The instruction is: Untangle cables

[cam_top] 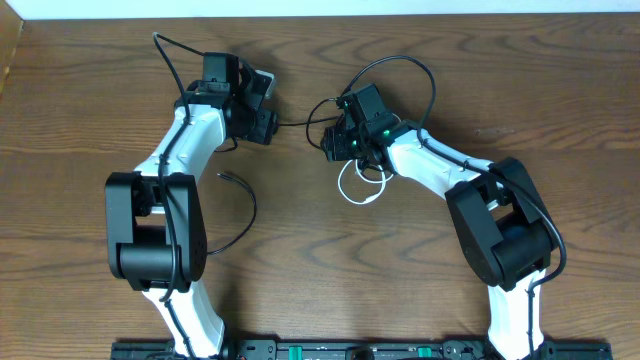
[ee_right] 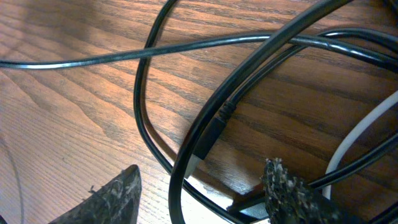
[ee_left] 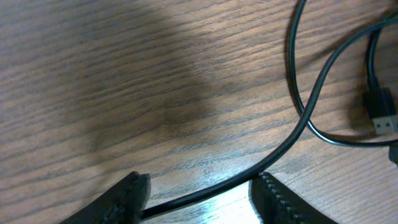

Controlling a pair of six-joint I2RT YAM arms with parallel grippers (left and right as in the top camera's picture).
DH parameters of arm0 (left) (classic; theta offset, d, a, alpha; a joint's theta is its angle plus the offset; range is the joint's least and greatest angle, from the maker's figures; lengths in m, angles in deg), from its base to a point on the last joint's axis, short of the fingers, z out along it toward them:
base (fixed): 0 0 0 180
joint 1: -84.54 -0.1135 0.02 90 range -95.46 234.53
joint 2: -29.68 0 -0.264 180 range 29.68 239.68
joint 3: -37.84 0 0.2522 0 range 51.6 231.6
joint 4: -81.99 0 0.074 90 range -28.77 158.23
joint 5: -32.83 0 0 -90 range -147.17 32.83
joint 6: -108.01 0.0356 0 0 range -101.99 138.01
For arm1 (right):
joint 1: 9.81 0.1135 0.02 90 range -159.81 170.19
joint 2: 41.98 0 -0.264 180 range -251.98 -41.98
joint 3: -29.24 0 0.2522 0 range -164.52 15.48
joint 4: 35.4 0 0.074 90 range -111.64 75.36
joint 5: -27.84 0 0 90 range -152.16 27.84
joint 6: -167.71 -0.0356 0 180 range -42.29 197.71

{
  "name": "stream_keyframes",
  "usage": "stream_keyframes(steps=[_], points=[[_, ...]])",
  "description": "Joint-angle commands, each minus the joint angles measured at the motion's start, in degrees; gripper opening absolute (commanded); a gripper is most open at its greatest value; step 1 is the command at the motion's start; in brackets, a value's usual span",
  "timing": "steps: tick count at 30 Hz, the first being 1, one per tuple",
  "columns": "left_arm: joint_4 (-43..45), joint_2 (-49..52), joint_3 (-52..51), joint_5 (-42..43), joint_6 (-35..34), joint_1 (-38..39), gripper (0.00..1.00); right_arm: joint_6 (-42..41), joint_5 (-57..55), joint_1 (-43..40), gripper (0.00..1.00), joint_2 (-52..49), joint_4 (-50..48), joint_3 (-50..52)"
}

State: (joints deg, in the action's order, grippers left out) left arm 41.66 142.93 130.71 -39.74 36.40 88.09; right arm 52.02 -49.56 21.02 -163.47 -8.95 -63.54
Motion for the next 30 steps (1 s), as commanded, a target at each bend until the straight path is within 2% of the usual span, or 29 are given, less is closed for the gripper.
stream_keyframes(steps=[1, 7, 10, 15, 18, 23, 26, 28, 29, 30], points=[[-0.50, -0.22, 0.55, -0.55, 0.04, 0.02, 0.86, -0.61, -0.24, 0.35, 0.61, -0.83, 0.33, -0.35], [-0.17, -0.20, 0.55, -0.44, 2.84, 0.04, 0.96, -0.63, -0.24, 0.35, 0.61, -0.83, 0.31, -0.35], [1.03, -0.20, 0.55, -0.33, 3.69, 0.07, 0.96, -0.63, -0.22, 0.35, 0.57, -0.83, 0.35, -0.35], [-0.17, 1.01, 0.44, -0.24, 4.04, 0.09, 0.94, -4.04, -0.22, 0.11, 0.58, -0.83, -0.15, -0.35], [-0.57, 3.08, 0.44, -0.15, 4.04, 0.07, 0.92, -5.57, 0.59, -0.46, 0.53, -0.83, -0.96, -0.37], [0.11, 3.65, 0.46, -0.11, 4.02, 0.07, 0.77, -5.51, 2.99, -1.68, 0.49, -0.83, -0.17, -0.37], [0.15, 3.65, 0.48, -0.13, 4.02, 0.07, 0.54, -5.53, 3.02, -2.32, 0.43, -0.83, 0.24, -0.35], [0.11, 3.45, 0.50, -0.13, 3.78, 0.07, 0.47, -5.53, 3.02, -2.54, 0.38, -0.83, 0.37, -0.35], [0.13, 3.21, 0.50, -0.11, 3.56, 0.07, 0.39, -5.53, 3.02, -2.67, 0.33, -0.83, 0.37, -0.35], [0.17, 2.97, 0.52, -0.11, 3.39, 0.07, 0.30, -5.53, 3.02, -2.69, 0.25, -0.83, 0.39, -0.35]])
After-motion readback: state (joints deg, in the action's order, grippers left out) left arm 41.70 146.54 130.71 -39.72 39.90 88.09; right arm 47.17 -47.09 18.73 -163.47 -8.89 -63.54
